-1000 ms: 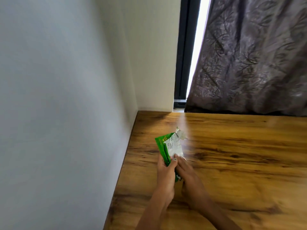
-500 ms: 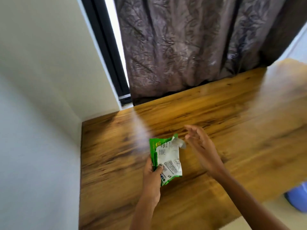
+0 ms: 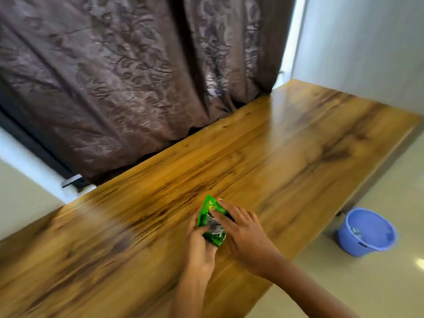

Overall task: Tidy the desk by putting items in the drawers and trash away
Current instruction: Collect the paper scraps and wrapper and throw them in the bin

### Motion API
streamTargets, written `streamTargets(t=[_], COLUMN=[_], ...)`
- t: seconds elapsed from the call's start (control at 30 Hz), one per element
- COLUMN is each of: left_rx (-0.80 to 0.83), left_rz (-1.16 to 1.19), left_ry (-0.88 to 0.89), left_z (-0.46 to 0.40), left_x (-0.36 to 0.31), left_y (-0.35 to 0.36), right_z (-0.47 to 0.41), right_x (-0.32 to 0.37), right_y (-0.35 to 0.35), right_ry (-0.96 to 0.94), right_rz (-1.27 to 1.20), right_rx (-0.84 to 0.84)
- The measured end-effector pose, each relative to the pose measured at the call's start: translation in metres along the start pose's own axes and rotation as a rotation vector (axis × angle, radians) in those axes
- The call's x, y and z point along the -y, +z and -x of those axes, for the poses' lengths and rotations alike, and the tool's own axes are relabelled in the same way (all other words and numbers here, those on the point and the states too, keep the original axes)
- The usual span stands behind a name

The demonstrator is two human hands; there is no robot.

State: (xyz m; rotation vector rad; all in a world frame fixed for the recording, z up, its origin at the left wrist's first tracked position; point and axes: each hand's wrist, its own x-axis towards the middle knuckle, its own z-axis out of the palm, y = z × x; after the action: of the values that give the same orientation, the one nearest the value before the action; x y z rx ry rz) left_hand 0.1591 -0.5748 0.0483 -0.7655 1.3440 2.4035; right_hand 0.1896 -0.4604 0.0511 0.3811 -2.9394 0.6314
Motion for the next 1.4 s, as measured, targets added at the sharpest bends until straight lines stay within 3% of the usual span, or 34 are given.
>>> streamTargets(t=[0.3, 0.57, 0.9, 1.03, 1.27, 1.4], left_rx=[0.135, 0.279, 0.375, 0.450, 0.551, 0.583], left_rz=[-0.047, -0.138, -0.200, -0.262, -0.471, -0.509], left_ry=[-0.254, -0.314, -0.383, -0.357, -0.153, 0.016], left_z=[-0.008, -0.039, -0.088, -0.103, -0.098, -0.084], left_x=[0.068, 0.123, 0.201, 0.229, 0.286, 0.333], left_y=[0.143, 0.261, 0.406, 0.467, 0.532, 0.567], right_z=[0.038, 0.051, 0.046, 0.042, 0.069, 0.094], right_x=[-0.125, -0.229, -0.390, -0.461, -0.541, -0.593], right_y=[-0.048, -0.063, -0.102, -0.127, -0.152, -0.161], right_ry=[0.137, 0.286, 0.370, 0.392, 0.553, 0.627], right_rz=[0.101, 0.181, 0.241, 0.225, -0.150, -0.392], right_rx=[0.038, -0.299, -0.451, -0.558, -0.874, -0.857])
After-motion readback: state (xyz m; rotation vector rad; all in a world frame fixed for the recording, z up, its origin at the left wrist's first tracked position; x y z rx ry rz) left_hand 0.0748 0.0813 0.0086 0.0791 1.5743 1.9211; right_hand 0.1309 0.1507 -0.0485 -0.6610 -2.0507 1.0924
